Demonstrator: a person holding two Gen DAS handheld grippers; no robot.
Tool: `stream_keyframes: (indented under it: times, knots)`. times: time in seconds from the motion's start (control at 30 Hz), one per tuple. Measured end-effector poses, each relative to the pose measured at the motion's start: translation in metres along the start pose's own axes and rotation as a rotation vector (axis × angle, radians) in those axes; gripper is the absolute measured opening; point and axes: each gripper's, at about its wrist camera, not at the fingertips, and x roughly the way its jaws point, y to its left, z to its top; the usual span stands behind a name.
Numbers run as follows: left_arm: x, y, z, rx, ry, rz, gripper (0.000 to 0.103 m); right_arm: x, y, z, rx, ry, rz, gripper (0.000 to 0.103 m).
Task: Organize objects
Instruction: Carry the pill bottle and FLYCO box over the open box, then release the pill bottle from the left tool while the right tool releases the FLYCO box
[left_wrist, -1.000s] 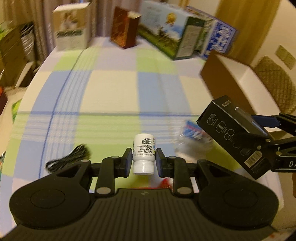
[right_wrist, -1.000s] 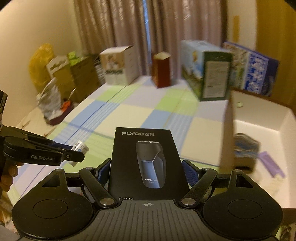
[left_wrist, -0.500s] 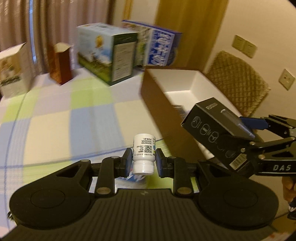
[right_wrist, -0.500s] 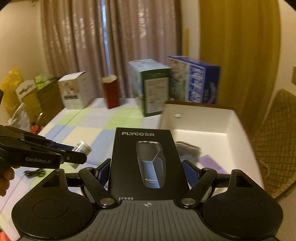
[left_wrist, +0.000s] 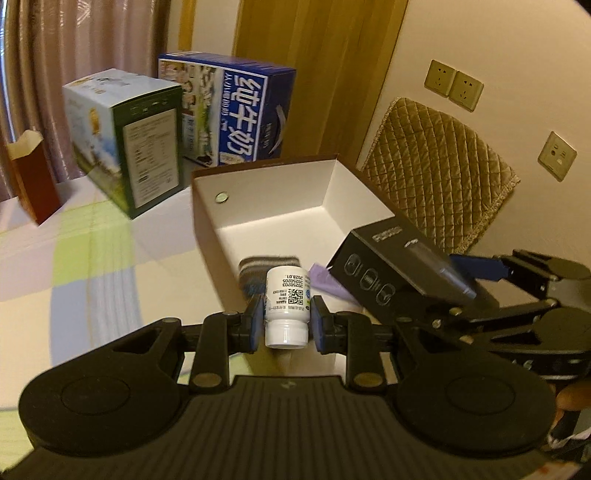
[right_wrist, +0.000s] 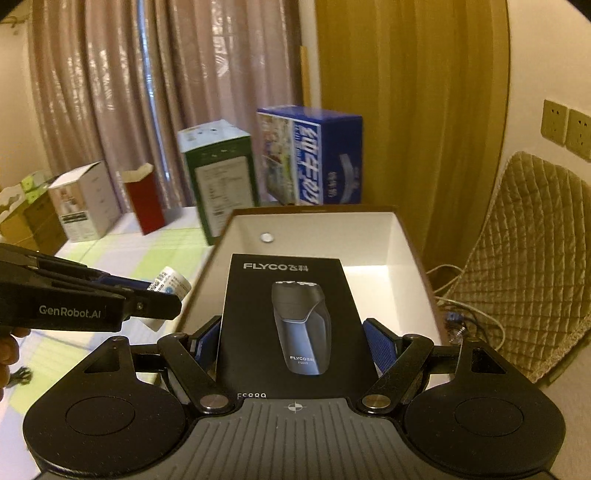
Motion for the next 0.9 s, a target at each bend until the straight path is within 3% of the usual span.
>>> stream_keyframes:
  times: [0.3,0.77,0.9]
  knots:
    - [0.072,-0.006,0.043,0.002,0.047,0.037,0.022,0.060,-0.040,0.025,0.027,0.045,-0.019,0.077]
    - [0.156,0.006,0.077,0.032,0.124,0.093,0.023,0.136,-0.063,0.044,-0.006,0.117,-0.050,0.077]
    - [0.166,0.010,0.080,0.052,0.127,0.138,0.033,0.145,-0.063,0.046,-0.017,0.119,-0.058,0.077]
